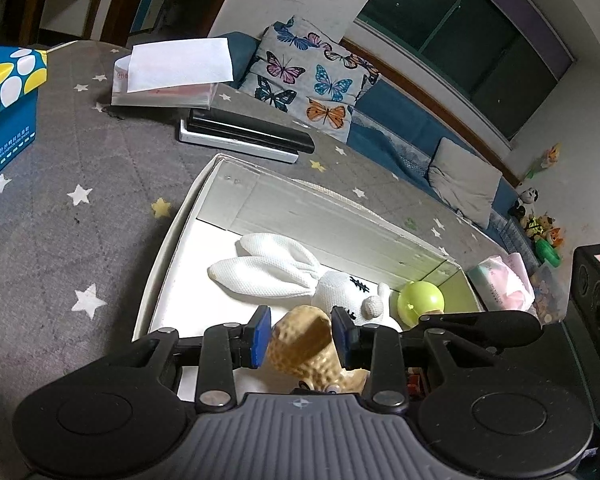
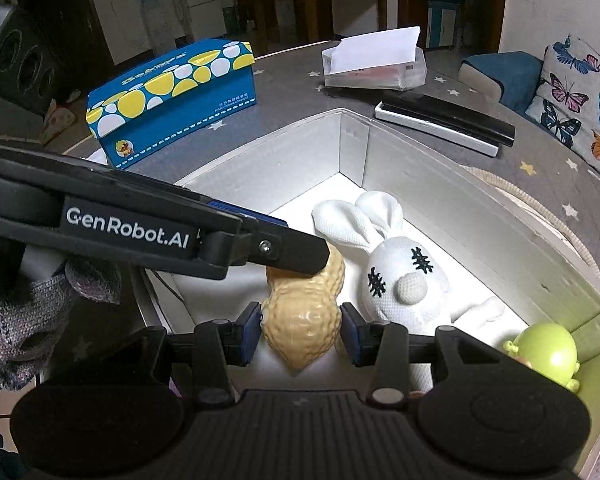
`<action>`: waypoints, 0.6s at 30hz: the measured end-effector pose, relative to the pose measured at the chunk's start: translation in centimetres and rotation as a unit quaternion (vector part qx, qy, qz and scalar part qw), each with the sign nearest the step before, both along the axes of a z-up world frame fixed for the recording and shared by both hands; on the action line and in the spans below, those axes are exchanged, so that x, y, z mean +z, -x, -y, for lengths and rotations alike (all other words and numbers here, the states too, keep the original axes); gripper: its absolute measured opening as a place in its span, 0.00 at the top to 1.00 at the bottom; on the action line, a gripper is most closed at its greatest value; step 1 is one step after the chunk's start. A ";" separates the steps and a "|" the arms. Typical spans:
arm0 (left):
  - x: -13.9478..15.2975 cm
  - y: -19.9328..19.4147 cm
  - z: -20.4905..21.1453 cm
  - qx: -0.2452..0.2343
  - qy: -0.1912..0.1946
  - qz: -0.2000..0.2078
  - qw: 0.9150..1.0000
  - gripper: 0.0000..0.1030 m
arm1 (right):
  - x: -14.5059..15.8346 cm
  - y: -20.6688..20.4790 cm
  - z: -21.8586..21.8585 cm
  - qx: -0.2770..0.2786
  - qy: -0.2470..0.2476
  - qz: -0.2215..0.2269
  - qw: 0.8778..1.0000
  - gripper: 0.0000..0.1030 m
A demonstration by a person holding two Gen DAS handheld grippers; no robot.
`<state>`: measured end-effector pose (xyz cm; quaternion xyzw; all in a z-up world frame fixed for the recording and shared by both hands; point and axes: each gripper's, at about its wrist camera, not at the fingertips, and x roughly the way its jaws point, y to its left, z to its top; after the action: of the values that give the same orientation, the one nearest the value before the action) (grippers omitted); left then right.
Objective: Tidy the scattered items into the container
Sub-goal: 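Lift the peanut toy with both tools and carry it over the box, then lower the peanut toy into the box and open both tools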
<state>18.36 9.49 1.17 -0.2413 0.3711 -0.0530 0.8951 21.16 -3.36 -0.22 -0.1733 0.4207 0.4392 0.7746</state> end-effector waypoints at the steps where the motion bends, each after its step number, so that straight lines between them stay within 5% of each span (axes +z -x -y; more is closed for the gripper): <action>1: 0.1 0.0 0.0 0.001 0.000 -0.001 1.000 0.66 | 0.0 0.0 0.0 0.000 0.002 -0.001 1.000 0.59; 18: 0.0 0.1 0.3 0.000 -0.010 -0.002 1.000 0.66 | -0.1 -0.3 0.1 -0.005 0.001 -0.013 1.000 0.57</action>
<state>18.28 9.22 1.18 -0.2328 0.3731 -0.0484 0.8968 21.47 -3.50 -0.35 -0.1666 0.4319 0.4372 0.7711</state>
